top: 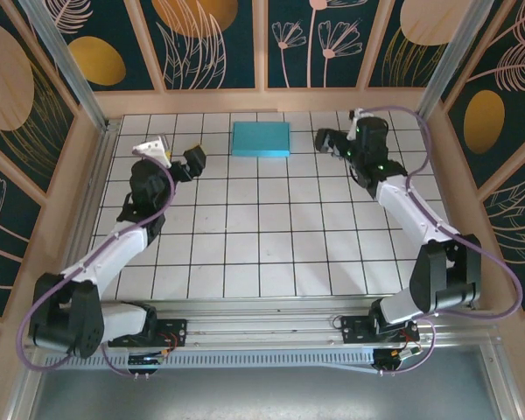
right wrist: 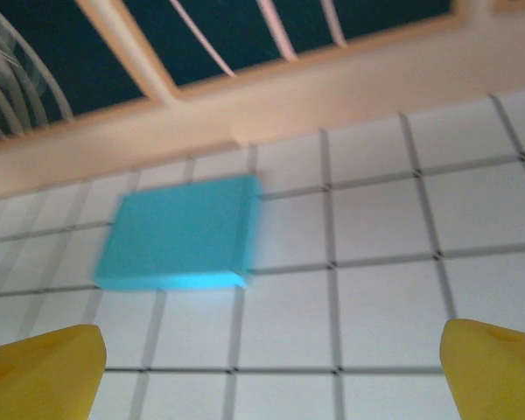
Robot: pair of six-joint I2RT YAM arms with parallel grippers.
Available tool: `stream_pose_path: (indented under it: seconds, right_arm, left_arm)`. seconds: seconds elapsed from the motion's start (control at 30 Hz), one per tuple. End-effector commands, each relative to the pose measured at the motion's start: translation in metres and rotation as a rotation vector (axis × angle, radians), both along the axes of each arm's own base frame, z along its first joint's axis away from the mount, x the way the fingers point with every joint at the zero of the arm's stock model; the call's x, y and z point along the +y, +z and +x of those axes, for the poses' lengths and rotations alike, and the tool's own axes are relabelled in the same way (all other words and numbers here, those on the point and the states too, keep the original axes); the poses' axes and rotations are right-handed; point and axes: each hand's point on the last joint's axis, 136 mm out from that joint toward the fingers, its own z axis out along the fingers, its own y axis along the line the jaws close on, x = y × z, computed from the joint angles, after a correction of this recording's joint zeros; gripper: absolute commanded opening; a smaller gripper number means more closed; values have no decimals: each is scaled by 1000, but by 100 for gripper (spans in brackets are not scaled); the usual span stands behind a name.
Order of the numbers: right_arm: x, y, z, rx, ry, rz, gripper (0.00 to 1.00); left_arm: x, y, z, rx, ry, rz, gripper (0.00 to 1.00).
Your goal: Fold the paper box
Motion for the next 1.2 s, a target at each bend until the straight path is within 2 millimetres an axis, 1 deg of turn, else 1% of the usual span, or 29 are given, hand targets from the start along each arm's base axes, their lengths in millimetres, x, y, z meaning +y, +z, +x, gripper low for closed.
stream_pose_path:
  seconds: [0.0, 0.07, 0.1, 0.17, 0.2, 0.27, 0.33, 0.37, 0.43, 0.5, 0.57, 0.6, 0.67, 0.7, 0.73, 0.77, 0.83, 0.87, 0.93, 1.0, 1.03, 1.17]
  right_arm:
    - [-48, -29, -6, -16, -181, -93, 99]
    - [-72, -47, -15, -28, -267, -156, 99]
    - [-86, -56, -20, -43, -319, -196, 99]
    - [-107, -70, -29, -70, -388, -239, 99]
    - [-114, -76, -32, -89, -392, -251, 99]
    - [-124, -93, -38, -112, -386, -265, 99]
    - [-123, -107, -43, -146, -313, -250, 99]
    - [-116, -112, -46, -179, -252, -236, 99]
    - [-109, -113, -50, -260, -193, -224, 99]
    - [-100, -115, -47, -280, -120, -228, 99]
    - [-111, -120, -43, -256, -139, -181, 99]
    - [-112, -119, -46, -267, -125, -153, 99]
    - [-109, -113, -68, -349, -86, -123, 99]
    - [-105, -117, -78, -378, -70, -131, 99]
    - [-101, -103, -86, -474, -62, -127, 99]
    - [-104, -106, -85, -443, -72, -132, 99]
    - [-108, -111, -74, -408, -93, -121, 99]
    - [-111, -113, -75, -392, -114, -133, 99]
    - [-120, -112, -74, -393, -190, -148, 99]
    - [-124, -112, -75, -391, -251, -182, 99]
    - [-122, -111, -75, -395, -248, -192, 99]
    - [-121, -111, -76, -398, -247, -194, 99]
  left_arm:
    - [38, 1, -15, -91, 166, 151, 99]
    - [52, -14, -29, -92, 220, 228, 99]
    - [60, -16, -36, -109, 254, 256, 99]
    - [74, -25, -50, -115, 319, 294, 99]
    - [83, -29, -56, -115, 362, 303, 99]
    - [93, -37, -64, -111, 410, 328, 99]
    - [98, -46, -68, -102, 432, 362, 99]
    - [102, -53, -69, -90, 454, 377, 99]
    - [112, -64, -72, -60, 509, 394, 99]
    - [114, -71, -72, -48, 523, 418, 99]
    - [111, -76, -71, -53, 496, 424, 99]
    - [108, -76, -71, -67, 478, 422, 99]
    - [103, -76, -71, -93, 450, 409, 98]
    - [103, -76, -72, -99, 447, 404, 99]
    - [104, -77, -72, -100, 448, 399, 99]
    - [104, -79, -72, -97, 445, 393, 99]
    - [106, -84, -72, -89, 437, 373, 99]
    - [109, -87, -72, -86, 443, 347, 99]
    - [119, -94, -72, -68, 469, 289, 99]
    - [130, -100, -66, -37, 499, 258, 99]
    - [134, -99, -60, -32, 502, 256, 99]
    - [146, -105, -31, 16, 485, 293, 99]
